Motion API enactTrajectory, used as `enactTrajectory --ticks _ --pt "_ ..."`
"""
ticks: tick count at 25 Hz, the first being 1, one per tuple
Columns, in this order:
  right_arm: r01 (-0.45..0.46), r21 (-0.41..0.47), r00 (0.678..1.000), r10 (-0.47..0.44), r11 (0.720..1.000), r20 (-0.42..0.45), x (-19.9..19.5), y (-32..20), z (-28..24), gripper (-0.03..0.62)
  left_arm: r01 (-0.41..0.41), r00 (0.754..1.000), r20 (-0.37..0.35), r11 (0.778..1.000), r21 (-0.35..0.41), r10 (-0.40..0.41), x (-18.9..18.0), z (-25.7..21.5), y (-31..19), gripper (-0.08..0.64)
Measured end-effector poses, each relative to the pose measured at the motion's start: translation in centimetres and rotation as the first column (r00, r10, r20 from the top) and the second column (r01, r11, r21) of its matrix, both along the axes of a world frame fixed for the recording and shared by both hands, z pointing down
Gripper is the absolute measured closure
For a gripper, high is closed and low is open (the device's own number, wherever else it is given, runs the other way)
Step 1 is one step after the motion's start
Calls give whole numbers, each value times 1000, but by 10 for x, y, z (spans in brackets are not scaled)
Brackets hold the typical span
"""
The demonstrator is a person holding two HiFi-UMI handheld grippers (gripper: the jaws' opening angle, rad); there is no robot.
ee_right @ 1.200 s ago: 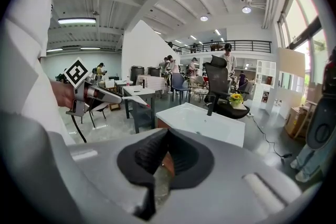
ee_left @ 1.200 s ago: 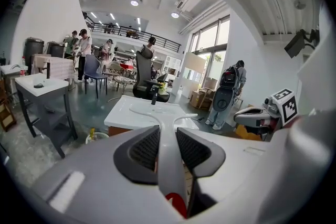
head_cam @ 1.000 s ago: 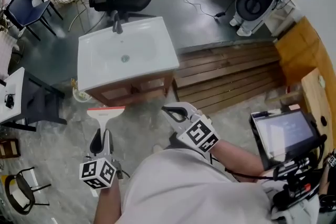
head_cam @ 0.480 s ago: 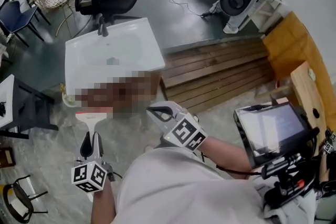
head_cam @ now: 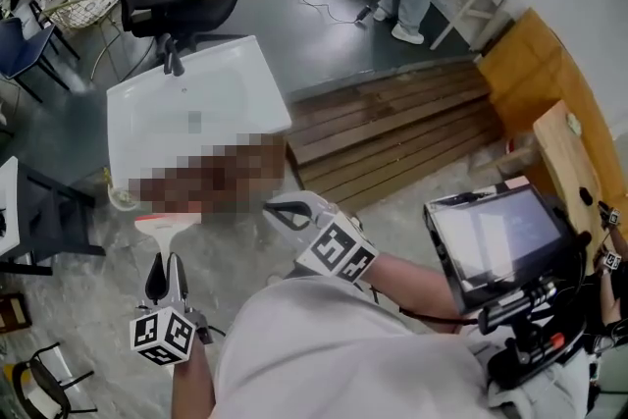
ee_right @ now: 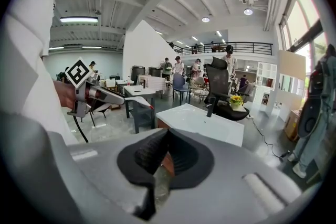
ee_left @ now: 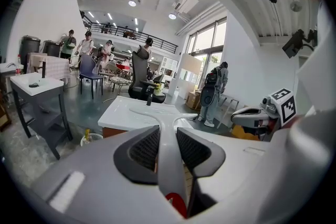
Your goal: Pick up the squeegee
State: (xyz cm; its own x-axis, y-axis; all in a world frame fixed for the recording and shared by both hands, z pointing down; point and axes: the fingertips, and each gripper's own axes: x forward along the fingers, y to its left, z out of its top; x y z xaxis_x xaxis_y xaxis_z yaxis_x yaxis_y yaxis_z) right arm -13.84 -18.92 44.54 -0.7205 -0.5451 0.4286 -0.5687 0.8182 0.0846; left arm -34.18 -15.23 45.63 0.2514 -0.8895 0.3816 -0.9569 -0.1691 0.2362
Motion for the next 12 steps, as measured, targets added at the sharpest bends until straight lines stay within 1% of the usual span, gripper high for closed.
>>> enactTrajectory --ticks 12 --pt "8 18 1000 -8 1000 -2 -2 -6 -4 589 -6 1000 11 1000 0 6 -2 -2 -4 451"
